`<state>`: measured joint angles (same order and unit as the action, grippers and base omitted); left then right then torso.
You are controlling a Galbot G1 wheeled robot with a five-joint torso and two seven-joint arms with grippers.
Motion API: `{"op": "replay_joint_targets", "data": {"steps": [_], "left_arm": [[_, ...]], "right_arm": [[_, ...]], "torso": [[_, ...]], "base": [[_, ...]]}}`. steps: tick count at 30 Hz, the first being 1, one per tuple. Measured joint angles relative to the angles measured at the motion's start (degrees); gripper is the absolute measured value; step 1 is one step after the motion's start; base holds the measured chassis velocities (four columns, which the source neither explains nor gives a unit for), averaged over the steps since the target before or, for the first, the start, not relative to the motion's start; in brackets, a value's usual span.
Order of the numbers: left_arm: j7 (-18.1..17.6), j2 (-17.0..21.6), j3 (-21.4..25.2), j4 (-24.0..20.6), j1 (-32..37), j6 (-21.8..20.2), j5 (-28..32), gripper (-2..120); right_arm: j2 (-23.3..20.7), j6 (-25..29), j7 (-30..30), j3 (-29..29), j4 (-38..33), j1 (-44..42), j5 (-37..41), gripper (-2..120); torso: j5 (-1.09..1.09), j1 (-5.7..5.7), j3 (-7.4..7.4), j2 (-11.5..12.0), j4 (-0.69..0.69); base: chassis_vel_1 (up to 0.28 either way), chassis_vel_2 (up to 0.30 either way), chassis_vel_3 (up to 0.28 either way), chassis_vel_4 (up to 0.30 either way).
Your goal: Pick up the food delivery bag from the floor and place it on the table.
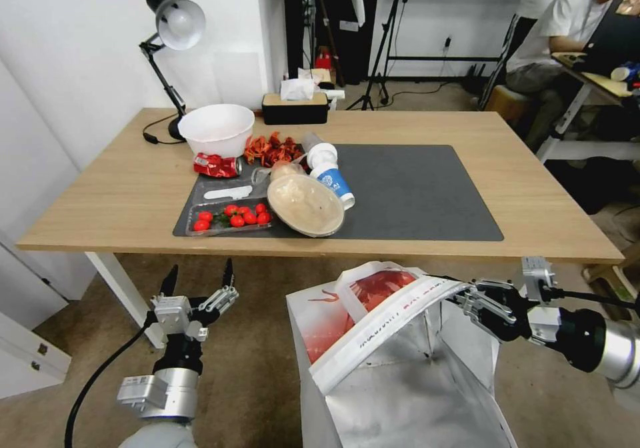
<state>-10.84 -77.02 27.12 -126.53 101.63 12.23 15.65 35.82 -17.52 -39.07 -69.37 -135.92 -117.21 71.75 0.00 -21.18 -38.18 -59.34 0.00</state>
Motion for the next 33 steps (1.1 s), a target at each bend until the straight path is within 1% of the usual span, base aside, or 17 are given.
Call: {"op": "replay_joint_targets", "data": {"steps": [2, 5, 6, 9, 10, 14, 16, 18, 24, 27, 33], "left_arm": [[0.0, 0.0, -0.04, 0.0, -0.01, 0.08, 0.03, 100], [0.05, -0.01, -0.15, -0.17, 0.01, 0.23, 0.04, 100], [0.05, -0.01, -0.15, -0.17, 0.01, 0.23, 0.04, 100], [0.06, -0.01, -0.14, -0.34, 0.09, 0.34, 0.01, 100], [0.06, -0.01, -0.14, -0.34, 0.09, 0.34, 0.01, 100], [0.04, 0.08, -0.02, -0.6, 0.19, 0.49, -0.02, 100], [0.03, 0.1, 0.01, -0.62, 0.2, 0.5, -0.02, 100], [-0.04, 0.2, 0.06, -0.63, 0.25, 0.53, -0.02, 100], [-0.12, 0.25, 0.09, -0.67, 0.27, 0.54, -0.04, 100], [-0.2, 0.16, 0.1, -0.69, 0.42, 0.56, -0.17, 100], [-0.23, 0.17, 0.3, -0.69, 0.46, 0.58, -0.22, 100]], "right_arm": [[0.06, -0.02, -0.04, -1.07, -0.4, -0.66, 0.31, 0], [0.18, -0.19, -0.13, -6.06, -1.65, -2.74, 2.94, 0], [0.18, -0.19, -0.13, -6.06, -1.65, -2.74, 2.94, 0], [-0.18, -0.69, 0.01, -10.61, -2.05, -3.31, 6.79, 0], [-0.18, -0.69, 0.01, -10.61, -2.05, -3.31, 6.79, 0], [-0.82, -1.28, 0.14, -16.54, -2.1, -3.96, 11.27, 0], [-0.93, -1.34, 0.22, -17.32, -2.02, -3.97, 11.85, 0], [-1.4, -1.42, 0.48, -20.0, -1.44, -3.69, 13.52, 0], [-2.47, -1.47, 1.49, -22.89, -0.45, -2.7, 16.15, 0], [-4.23, -2.15, 3.29, -24.2, 1.5, 0.67, 19.22, 0], [-6.1, -2.2, 5.69, -24.62, 4.17, 3.35, 21.94, 0]], "torso": [[0.0, 0.01, 0.0, 0.01, 0.0], [0.0, 0.01, 0.01, 0.03, -0.01], [0.0, 0.01, 0.01, 0.03, -0.01], [0.0, 0.01, 0.02, 0.04, 0.0], [0.0, 0.01, 0.02, 0.04, 0.0], [0.0, 0.02, 0.03, 0.05, 0.0], [0.0, 0.02, 0.03, 0.05, 0.0], [0.0, 0.02, 0.03, 0.06, 0.0], [0.0, 0.03, 0.04, 0.07, -0.01], [0.01, 0.03, 0.04, 0.08, 0.0], [0.01, 0.03, 0.04, 0.09, 0.01]], "base": [[0.0, 0.0, 0.0, 0.0], [0.0, 0.0, 0.0, 0.0], [0.0, 0.0, 0.0, 0.0], [0.0, 0.0, 0.0, 0.0], [0.0, 0.0, 0.0, 0.0], [0.0, 0.0, 0.0, 0.0], [0.0, 0.0, 0.0, 0.0], [0.0, 0.0, 0.0, 0.0], [0.0, 0.0, 0.0, 0.0], [0.0, 0.0, 0.0, 0.0], [0.0, 0.0, 0.0, 0.0]]}}
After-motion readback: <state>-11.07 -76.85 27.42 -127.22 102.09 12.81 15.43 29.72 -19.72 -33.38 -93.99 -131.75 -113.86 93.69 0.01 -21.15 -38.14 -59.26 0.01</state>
